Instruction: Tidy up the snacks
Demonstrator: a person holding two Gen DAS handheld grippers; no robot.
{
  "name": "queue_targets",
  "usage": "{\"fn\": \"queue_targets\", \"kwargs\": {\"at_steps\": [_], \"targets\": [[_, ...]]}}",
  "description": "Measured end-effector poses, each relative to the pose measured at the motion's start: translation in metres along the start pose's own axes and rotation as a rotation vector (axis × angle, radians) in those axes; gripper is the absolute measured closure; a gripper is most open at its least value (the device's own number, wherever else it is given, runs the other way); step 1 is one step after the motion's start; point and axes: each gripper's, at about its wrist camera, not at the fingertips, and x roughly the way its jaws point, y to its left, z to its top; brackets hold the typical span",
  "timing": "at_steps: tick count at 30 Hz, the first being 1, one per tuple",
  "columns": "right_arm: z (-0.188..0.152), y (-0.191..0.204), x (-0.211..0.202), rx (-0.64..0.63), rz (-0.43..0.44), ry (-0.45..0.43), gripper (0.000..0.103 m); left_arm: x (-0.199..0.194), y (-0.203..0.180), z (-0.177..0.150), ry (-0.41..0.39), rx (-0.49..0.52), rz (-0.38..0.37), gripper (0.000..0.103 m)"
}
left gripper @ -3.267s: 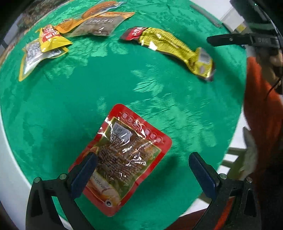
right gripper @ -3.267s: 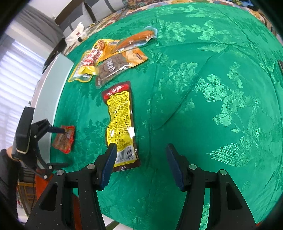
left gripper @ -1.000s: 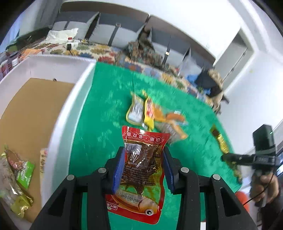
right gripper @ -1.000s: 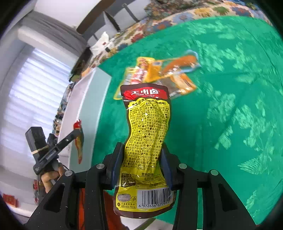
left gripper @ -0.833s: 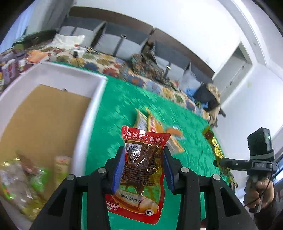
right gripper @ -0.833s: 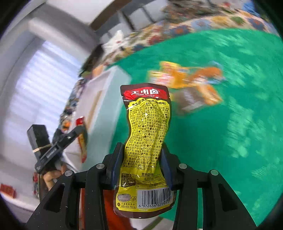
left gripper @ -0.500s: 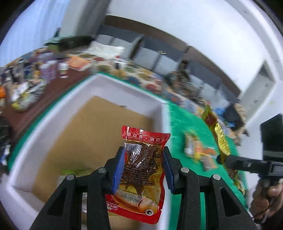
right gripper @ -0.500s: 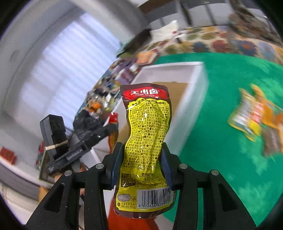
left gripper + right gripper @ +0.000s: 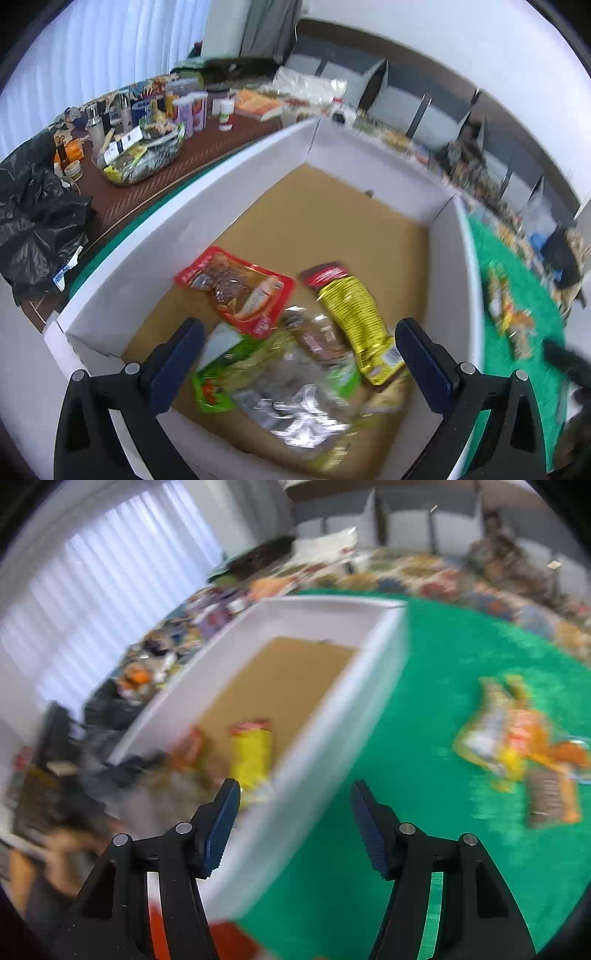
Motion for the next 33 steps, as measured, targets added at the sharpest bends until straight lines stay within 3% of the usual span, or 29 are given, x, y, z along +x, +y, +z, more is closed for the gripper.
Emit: {"fn": "queue_targets", "kwargs": {"at_steps": [4,7,11,14,17,21,24,29,33], "targets": [[-0.061,-0.070,-0.030,-0.033,-0.241,-0.059,0.033,-0.025,-0.046,0.002,-0.049,0.019,-0.091,0.001],[-0.110,-0.136,-0.046,0.026,-0.406,-0.030,0.033,-0.038,-0.102,-0.013,-0.054,0.099,-0.176,0.001],[-0.163,-0.214,-0.074,0.165,-0.557,0.003,0.033,-0.036,-0.183,-0.045,0.009,0.197,-0.302,0.001],[-0.185,-0.257,-0.099,0.274,-0.627,-0.019,0.033,-0.015,-0.242,-0.078,0.088,0.290,-0.336,0.001],[-0.195,-0.288,-0.111,0.346,-0.661,-0.039,0.033,0.019,-0.290,-0.119,0.163,0.403,-0.305,0.001],[-0.198,-0.301,-0.113,0.381,-0.658,-0.053,0.033,0.066,-0.319,-0.156,0.212,0.492,-0.187,0.001],[-0.203,-0.303,-0.109,0.388,-0.638,-0.048,0.033,0.091,-0.316,-0.161,0.225,0.466,-0.137,0.001],[-0.211,-0.303,-0.106,0.380,-0.623,-0.073,0.031,0.117,-0.295,-0.149,0.178,0.425,-0.062,0.001],[-0.216,-0.305,-0.106,0.365,-0.619,-0.107,0.024,0.128,-0.290,-0.147,0.150,0.439,-0.033,0.001]]}}
